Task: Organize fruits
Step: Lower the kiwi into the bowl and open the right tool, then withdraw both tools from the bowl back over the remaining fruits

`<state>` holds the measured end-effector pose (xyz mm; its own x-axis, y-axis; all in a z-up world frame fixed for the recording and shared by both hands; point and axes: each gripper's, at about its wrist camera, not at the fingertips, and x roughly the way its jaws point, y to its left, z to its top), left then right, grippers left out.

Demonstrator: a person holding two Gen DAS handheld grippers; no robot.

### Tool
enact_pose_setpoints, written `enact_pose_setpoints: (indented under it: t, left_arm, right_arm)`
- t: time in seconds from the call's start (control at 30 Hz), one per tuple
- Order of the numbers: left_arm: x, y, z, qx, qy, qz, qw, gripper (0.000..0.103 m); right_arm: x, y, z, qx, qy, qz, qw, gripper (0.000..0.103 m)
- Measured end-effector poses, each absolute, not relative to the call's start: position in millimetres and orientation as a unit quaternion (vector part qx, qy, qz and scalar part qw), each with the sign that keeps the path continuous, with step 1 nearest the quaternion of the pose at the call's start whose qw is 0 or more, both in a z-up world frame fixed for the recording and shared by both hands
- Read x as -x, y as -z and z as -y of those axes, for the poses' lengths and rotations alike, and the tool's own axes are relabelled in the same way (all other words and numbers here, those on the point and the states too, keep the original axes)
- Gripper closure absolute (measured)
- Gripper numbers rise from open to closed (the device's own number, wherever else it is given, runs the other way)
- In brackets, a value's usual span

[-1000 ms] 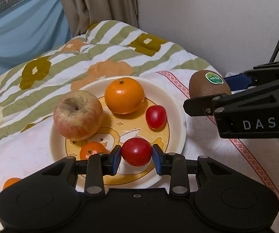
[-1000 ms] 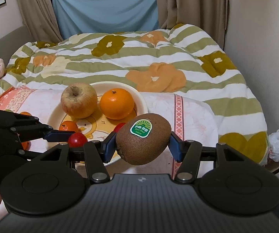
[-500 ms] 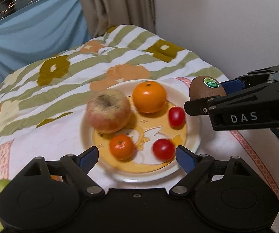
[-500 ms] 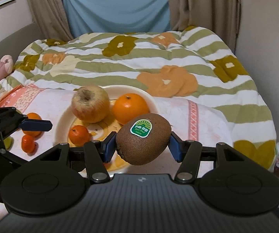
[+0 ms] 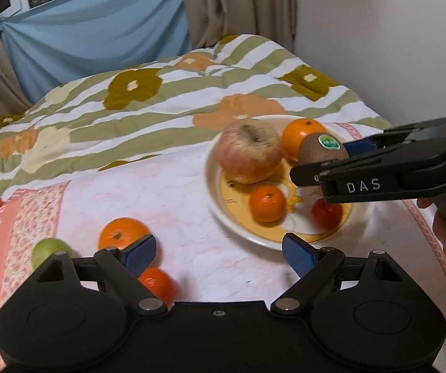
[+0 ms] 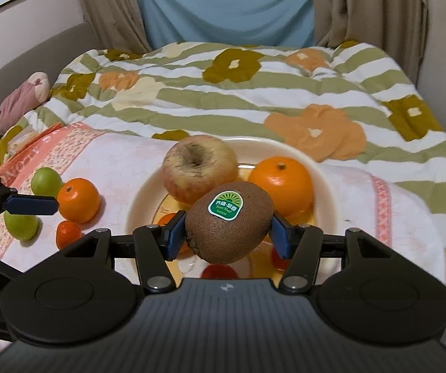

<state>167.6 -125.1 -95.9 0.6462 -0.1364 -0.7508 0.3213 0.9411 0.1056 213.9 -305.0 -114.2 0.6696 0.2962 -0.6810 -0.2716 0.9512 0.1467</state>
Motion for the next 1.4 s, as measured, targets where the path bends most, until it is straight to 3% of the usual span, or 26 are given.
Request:
enact_pose_setpoints:
  t: [0.3,0.37,0.43,0.53,1.4]
  left_arm:
    - [-167,96,112,-0.102,0.099,-0.401,0.905,0.011]
    - [-167,97,113,-0.101,0.097,-0.401,0.905,0.011]
    - [-166,98,113,-0.100,0.095,-0.402,0.905,0.011]
    - [-164,99,116,-0.097,0.093,-0.403,0.905,0.011]
    - [-92,29,91,-0.038,0.059,-0.350,0.934,0.011]
  right_arm:
    - [-227,128,302,-0.024,-0.171,-0.390,0.904,0.029]
    - [-226,126,303,-0.018,-0.171,-0.387,0.906,0.023]
    - [-223,124,305,-0.017,-0.174,-0.383,0.907,0.010]
    - [-217,119,310,-0.020,-0.164,-0.378,0.911,0.005]
    - [-110,21,307,0.006,-0.068,-0.296,0.953,0.000]
